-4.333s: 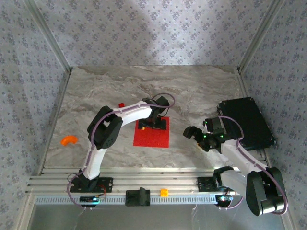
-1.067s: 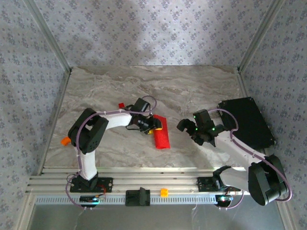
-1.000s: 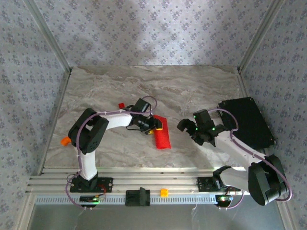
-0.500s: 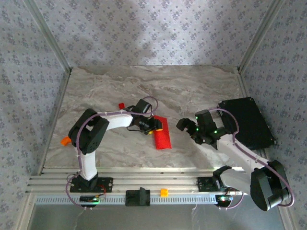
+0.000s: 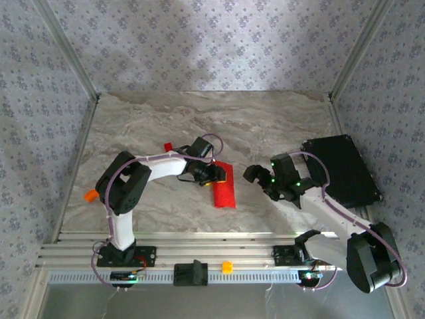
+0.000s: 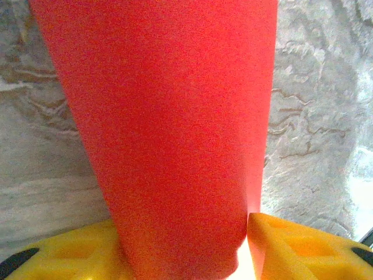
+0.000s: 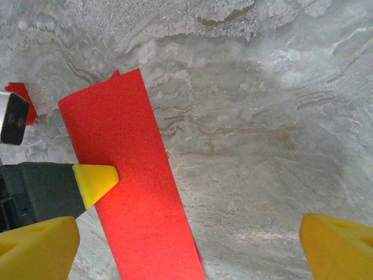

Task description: Fold a paper plane with a square sheet of paper (pick it up from the middle)

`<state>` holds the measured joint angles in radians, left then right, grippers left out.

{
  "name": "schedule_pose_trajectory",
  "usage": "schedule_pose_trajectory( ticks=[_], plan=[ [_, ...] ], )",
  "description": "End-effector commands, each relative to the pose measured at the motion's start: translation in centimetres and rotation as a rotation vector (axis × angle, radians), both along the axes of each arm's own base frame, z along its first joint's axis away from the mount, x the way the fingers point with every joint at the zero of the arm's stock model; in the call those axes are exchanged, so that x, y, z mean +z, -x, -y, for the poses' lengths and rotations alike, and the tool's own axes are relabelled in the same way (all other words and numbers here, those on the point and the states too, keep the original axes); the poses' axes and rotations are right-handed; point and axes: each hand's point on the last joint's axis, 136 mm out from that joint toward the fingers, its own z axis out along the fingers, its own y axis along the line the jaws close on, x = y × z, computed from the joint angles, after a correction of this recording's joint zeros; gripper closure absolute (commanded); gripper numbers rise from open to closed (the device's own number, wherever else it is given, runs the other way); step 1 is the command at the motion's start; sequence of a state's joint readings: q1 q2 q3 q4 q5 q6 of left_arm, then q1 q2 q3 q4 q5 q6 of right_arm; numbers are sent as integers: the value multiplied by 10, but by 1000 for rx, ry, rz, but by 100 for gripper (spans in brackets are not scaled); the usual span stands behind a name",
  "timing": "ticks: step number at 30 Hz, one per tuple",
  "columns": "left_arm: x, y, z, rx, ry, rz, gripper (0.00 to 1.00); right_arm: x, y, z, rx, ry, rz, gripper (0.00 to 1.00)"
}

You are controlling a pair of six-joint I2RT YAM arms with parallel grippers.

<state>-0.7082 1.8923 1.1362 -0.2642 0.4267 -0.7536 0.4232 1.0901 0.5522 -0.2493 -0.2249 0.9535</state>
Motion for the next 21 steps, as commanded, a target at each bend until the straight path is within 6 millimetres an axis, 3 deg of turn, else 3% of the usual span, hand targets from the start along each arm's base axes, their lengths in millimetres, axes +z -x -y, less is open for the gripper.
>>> schedule_pose_trajectory(
  ticks=[1, 8, 11, 21],
  plan=[
    [3, 0, -6, -23, -47, 11, 48, -4, 2, -3, 18, -1, -13, 1],
    [-1, 0, -3, -33, -51, -6, 48, -4, 2, -10, 57, -18, -5, 1],
    [-1, 0, -3, -41, -62, -7, 48, 6, -1, -16, 76, -48, 53, 1],
    [-6, 4, -6, -41, -82, -5, 47, 19, -11, -14, 34, -37, 88, 1]
  ],
)
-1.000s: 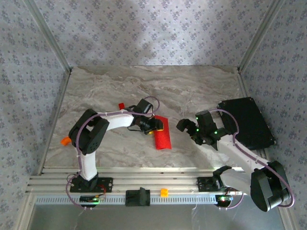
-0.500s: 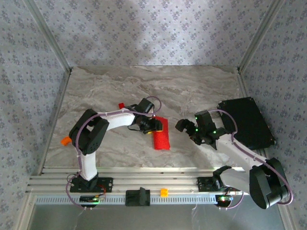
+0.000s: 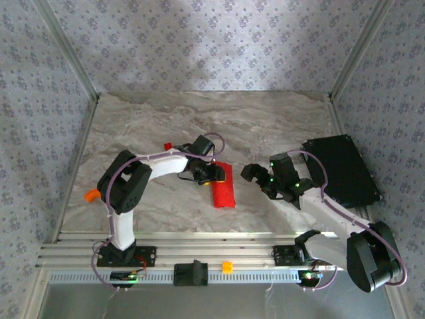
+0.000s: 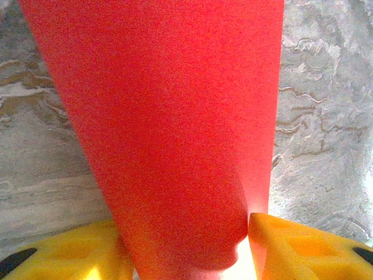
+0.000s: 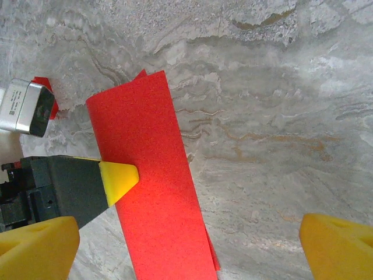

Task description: Fold a paper plane with a square sheet of paper (pick it up from the middle)

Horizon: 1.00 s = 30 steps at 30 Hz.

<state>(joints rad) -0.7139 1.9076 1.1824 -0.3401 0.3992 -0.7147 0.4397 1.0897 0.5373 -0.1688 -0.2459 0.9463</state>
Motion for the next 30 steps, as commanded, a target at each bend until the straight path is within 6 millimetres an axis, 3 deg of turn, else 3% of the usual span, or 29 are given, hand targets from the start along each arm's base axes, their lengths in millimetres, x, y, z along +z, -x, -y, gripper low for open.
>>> schedule_pose_trajectory(
  ticks=[1, 9, 22, 30],
  plan=[
    [-6, 4, -3, -14, -33, -8, 47, 10, -5, -3, 0, 0, 26, 1],
    [-2, 3, -7, 1, -56, 14, 38, 2, 3, -5, 22, 16, -10, 1],
    [13, 0, -10, -4, -84, 60, 33, -7, 7, -5, 30, 10, -9, 1],
    [10, 4, -13, -14, -106, 64, 31, -5, 7, -6, 34, 16, -9, 1]
  ],
)
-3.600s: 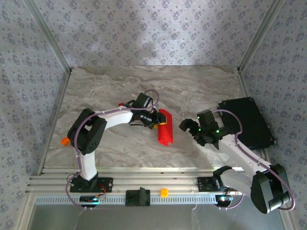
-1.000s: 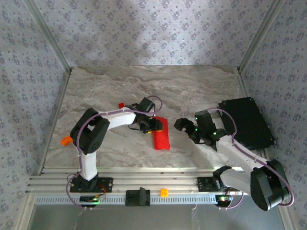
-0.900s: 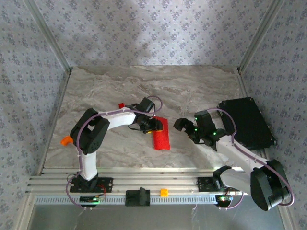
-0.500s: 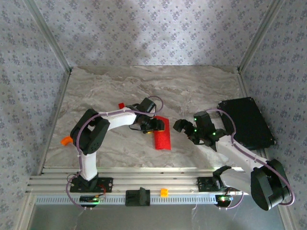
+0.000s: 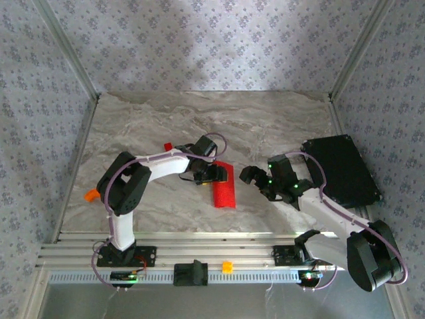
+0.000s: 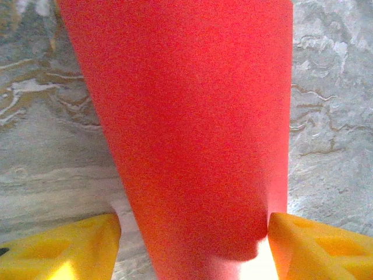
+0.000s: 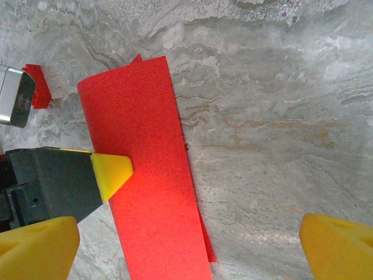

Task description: Fold a paper plane with a square sheet of paper (pick it up from the middle)

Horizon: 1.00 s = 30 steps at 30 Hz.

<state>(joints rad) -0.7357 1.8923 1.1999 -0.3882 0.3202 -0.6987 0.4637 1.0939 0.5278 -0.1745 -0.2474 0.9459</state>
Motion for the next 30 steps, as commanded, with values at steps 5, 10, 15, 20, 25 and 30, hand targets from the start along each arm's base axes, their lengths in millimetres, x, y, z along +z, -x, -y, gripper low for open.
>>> schedule_pose_trajectory(
  ticks=[5, 10, 15, 20, 25, 30],
  plan=[
    [10, 3, -10, -11, -55, 36, 28, 0, 0, -3, 13, 9, 8, 1],
    [10, 2, -13, -10, -67, 44, 27, 0, -2, -6, 19, 5, 15, 1],
    [9, 3, -15, -15, -71, 55, 25, -1, -3, -14, 51, -10, 14, 3],
    [8, 6, -18, -21, -79, 54, 25, -5, -5, -26, 89, -25, 2, 13],
    [6, 5, -24, -11, -111, 62, 25, -12, -6, -38, 126, -19, -23, 25],
    [4, -3, -33, 63, -147, 87, 26, -20, -8, -44, 144, -3, -45, 40]
  ],
)
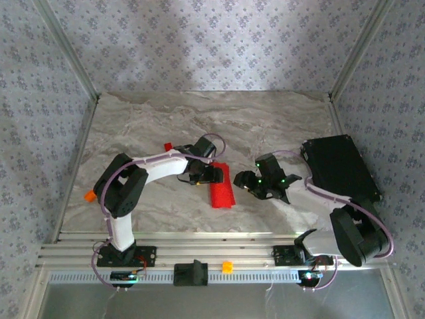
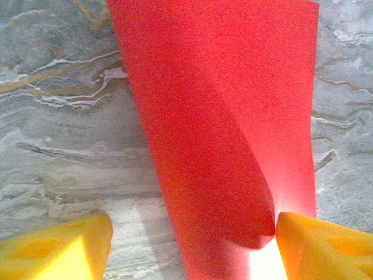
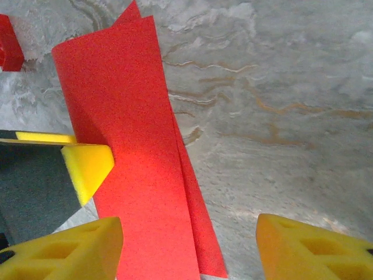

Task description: Fold a paper plane with a square sheet of paper (pick it up from the middle)

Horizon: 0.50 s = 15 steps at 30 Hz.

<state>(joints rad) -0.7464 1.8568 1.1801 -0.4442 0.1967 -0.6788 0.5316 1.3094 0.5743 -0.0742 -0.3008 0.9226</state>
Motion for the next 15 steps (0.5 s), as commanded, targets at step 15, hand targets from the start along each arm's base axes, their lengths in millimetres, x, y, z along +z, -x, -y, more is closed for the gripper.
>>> schedule_pose_trajectory(
  ticks=[15],
  plan=[
    [-16, -5, -17, 98, -53, 8, 28, -5, -11, -17, 48, -32, -1, 52]
  ],
)
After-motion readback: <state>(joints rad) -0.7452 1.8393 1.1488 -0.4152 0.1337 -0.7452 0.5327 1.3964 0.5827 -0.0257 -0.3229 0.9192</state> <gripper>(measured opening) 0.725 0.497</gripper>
